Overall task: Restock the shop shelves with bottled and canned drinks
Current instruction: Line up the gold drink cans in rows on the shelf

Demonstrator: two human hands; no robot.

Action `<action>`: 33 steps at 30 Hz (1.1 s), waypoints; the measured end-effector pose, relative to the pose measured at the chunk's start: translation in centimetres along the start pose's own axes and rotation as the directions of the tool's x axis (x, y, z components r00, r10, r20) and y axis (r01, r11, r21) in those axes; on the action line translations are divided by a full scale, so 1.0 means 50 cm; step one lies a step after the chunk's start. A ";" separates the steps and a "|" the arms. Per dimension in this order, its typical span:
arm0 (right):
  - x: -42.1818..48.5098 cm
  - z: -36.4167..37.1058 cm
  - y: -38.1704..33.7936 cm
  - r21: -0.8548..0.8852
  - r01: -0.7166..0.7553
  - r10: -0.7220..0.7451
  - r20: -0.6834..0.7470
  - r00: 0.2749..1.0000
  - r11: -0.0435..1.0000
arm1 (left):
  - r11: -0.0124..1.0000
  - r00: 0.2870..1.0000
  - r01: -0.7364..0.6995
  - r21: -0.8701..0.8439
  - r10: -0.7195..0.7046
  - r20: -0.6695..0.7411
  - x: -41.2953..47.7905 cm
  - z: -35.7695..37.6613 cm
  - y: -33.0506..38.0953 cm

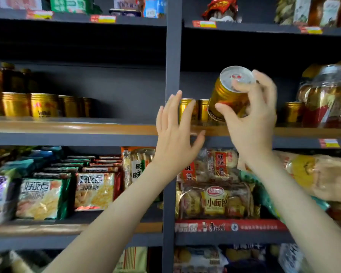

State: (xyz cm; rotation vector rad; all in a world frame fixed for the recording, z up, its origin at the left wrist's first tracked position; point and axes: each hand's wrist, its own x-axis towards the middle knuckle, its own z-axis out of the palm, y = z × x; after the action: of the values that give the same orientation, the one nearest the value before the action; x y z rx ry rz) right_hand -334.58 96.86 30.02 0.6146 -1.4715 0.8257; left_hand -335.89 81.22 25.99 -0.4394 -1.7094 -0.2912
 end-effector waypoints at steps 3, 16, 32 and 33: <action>-0.072 -0.045 -0.070 0.093 -0.051 0.041 0.098 0.994 0.994 | 0.949 0.997 0.053 -0.310 -0.031 0.075 -0.058 -0.061 0.024; -0.508 0.204 -0.415 0.037 -0.654 0.301 0.868 0.396 0.755 | 0.672 0.646 0.655 -0.347 -0.258 0.718 -0.525 -0.377 -0.277; -0.719 0.371 -0.529 0.310 -0.434 -0.185 0.934 0.306 0.846 | 0.725 0.533 0.659 -0.201 -0.262 0.805 -0.755 -0.553 -0.449; -0.720 0.374 -0.529 0.292 -0.452 -0.183 0.946 0.269 0.843 | 0.702 0.477 0.697 -0.144 -0.305 0.825 -0.760 -0.561 -0.448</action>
State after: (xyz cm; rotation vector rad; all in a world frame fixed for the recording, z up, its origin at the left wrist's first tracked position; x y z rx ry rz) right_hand -322.13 62.38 -1.62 1.6660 -2.4871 1.0674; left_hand -315.61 44.35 -5.01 -0.3887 -2.6237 -1.1464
